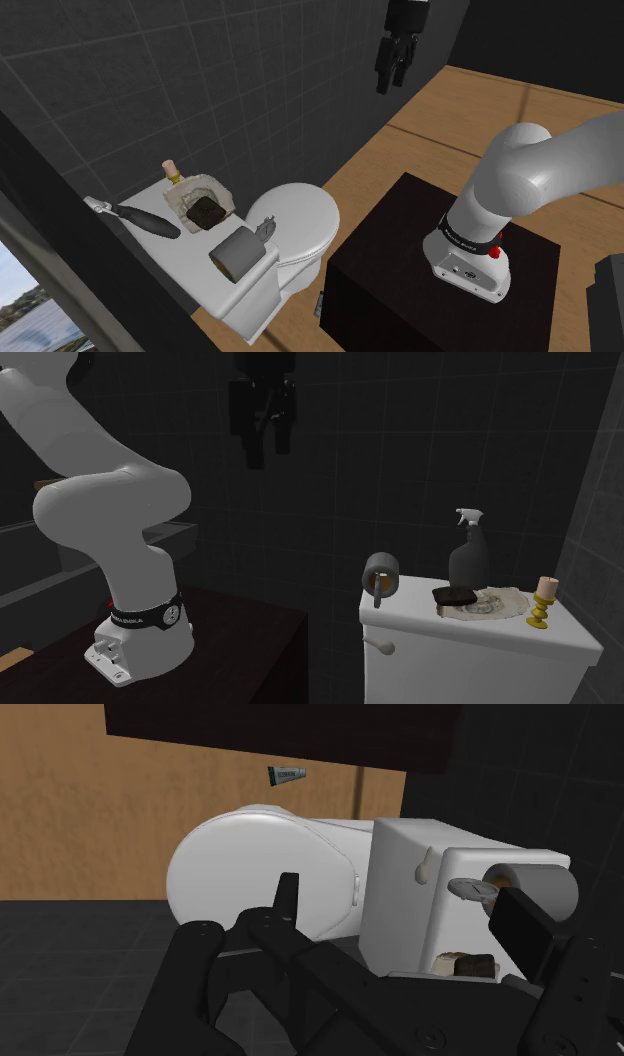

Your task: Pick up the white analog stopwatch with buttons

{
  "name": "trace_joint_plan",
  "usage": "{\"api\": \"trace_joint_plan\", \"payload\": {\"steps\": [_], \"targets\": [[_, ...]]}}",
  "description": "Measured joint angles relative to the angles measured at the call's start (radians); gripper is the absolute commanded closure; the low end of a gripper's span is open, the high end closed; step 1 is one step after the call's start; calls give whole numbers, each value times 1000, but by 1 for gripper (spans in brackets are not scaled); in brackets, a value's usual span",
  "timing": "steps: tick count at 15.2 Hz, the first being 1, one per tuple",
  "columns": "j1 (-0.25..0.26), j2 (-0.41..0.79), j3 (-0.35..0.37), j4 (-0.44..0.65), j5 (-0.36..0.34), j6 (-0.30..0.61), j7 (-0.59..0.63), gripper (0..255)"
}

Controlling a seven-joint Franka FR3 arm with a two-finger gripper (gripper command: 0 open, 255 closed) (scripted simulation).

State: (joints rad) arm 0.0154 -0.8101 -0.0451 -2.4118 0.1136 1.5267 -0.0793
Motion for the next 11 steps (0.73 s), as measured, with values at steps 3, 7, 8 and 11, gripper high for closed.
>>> {"api": "trace_joint_plan", "payload": {"steps": [3,7,8,11], "targets": [[6,-8,21,-37,14,43,17,0],[32,-26,96,-144,66,182,78,0],[39,-16,117,-169,80,228,91,0],[62,-7,179,-222,120,333,140,0]]}}
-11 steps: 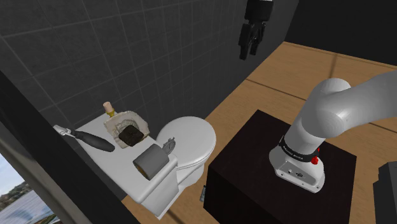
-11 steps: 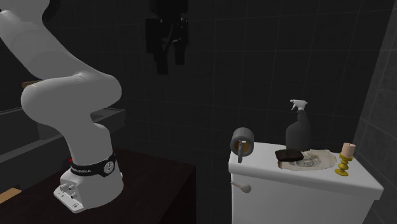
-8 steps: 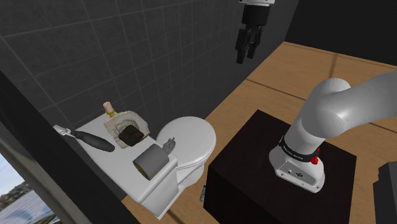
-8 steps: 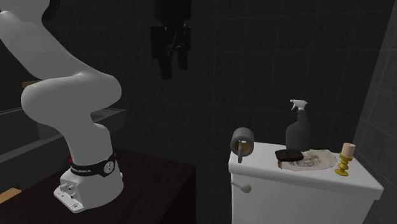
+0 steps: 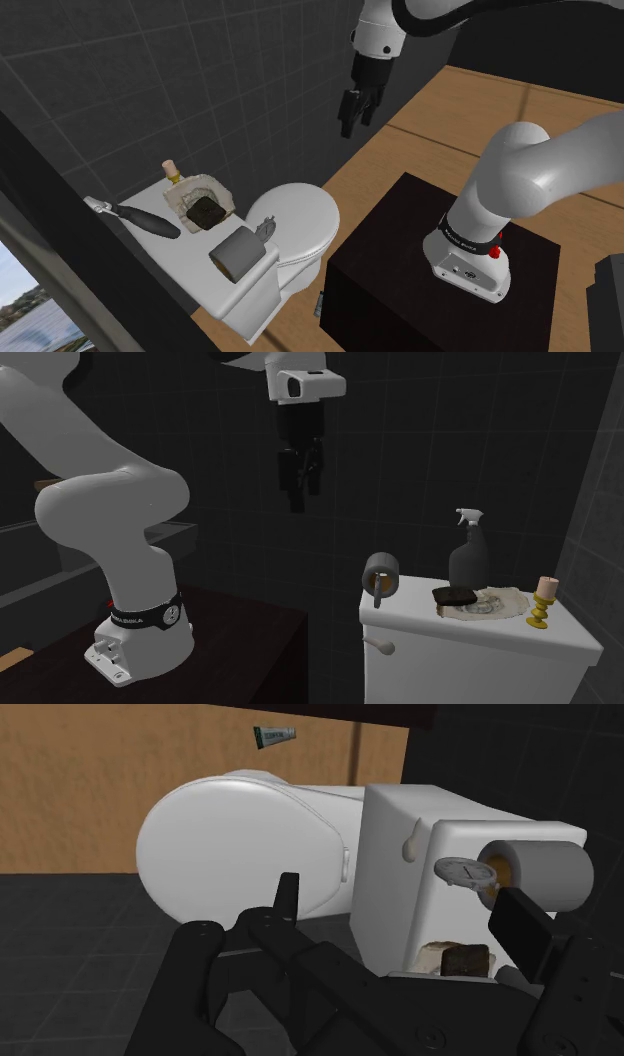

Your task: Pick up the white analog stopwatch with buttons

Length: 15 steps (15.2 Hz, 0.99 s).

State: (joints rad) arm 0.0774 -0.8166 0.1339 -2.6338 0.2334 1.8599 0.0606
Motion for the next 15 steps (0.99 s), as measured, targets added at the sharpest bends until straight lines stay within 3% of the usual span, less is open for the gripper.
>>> {"api": "trace_joint_plan", "payload": {"steps": [9,15], "targets": [[53,198,215,-93,98,412,146,0],[17,424,382,-60,63,683,291,0]]}}
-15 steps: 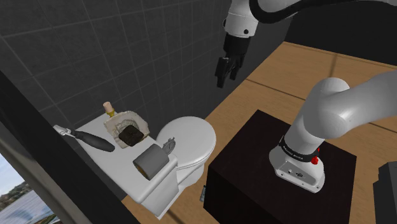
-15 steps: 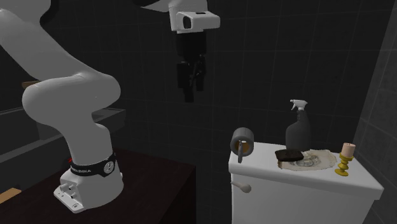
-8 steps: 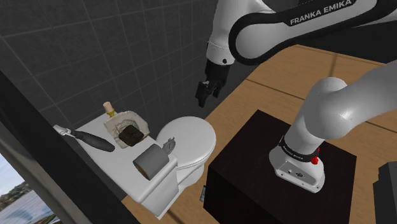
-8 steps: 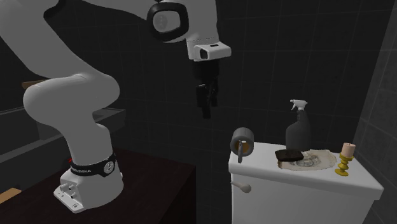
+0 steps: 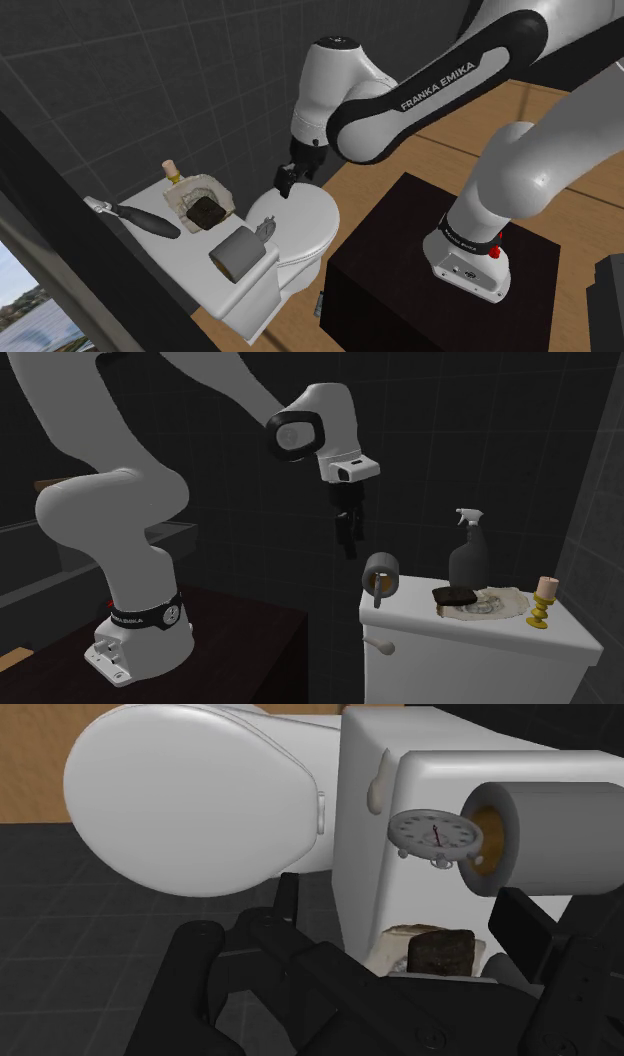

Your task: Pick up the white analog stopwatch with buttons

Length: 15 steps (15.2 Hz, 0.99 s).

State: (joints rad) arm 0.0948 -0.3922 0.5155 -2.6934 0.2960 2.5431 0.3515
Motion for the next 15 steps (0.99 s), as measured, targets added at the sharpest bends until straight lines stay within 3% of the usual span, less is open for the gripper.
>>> {"api": "trace_joint_plan", "payload": {"steps": [2,4,6,8,11,15], "targets": [[-45,96,72,31,-63,87,81,0],[-107,190,154,63,-170,165,195,0],[-187,288,233,91,-344,233,354,0],[-240,386,275,140,-569,260,542,0],[-237,469,250,167,-773,284,703,0],[-190,545,174,193,-971,310,858,0]]}}
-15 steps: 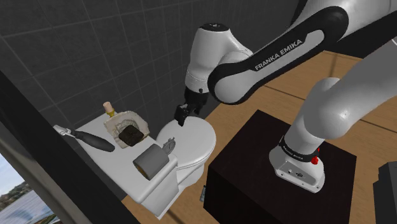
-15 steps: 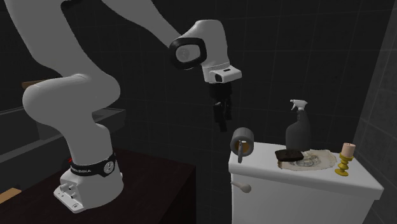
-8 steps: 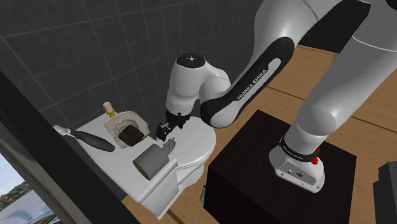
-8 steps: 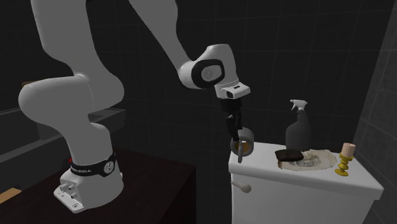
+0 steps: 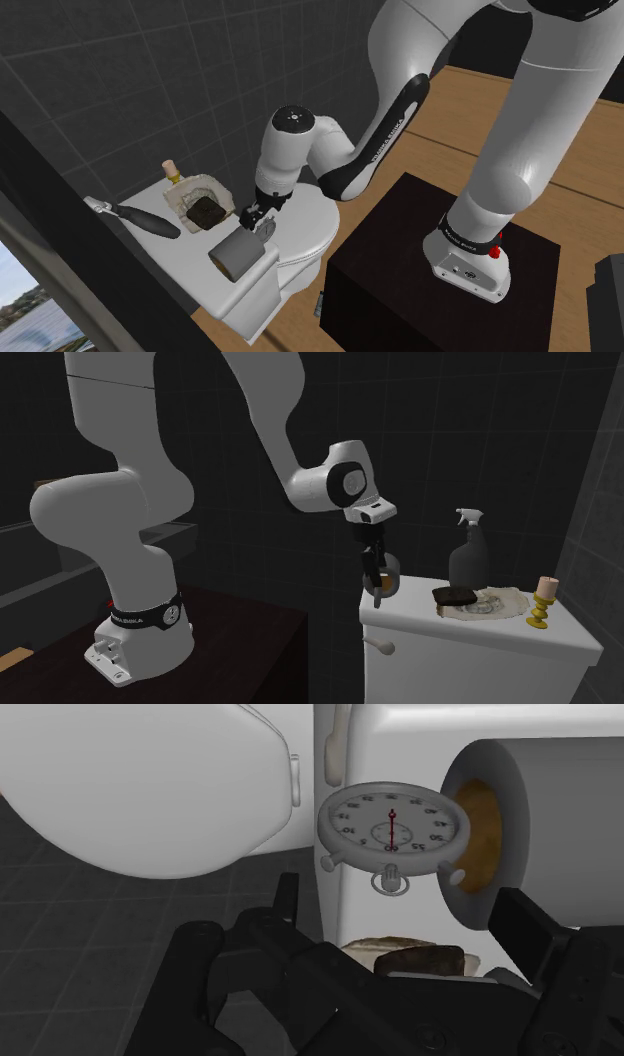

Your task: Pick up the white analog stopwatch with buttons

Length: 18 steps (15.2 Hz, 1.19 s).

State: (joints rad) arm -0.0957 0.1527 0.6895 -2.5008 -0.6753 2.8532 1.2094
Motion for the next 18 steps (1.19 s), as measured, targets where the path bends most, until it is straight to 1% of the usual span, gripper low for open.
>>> {"api": "trace_joint_plan", "payload": {"steps": [1,2,6,12,14,16,18], "targets": [[7,7,-14,0,-28,7,21,0],[10,11,-20,3,-38,7,29,255],[18,21,-28,8,-57,4,43,255],[18,18,-29,3,-60,7,45,255],[4,0,-4,-7,-13,1,9,255],[-17,-24,29,-13,57,-8,-46,255],[-41,-59,65,-22,144,-19,-115,255]]}}
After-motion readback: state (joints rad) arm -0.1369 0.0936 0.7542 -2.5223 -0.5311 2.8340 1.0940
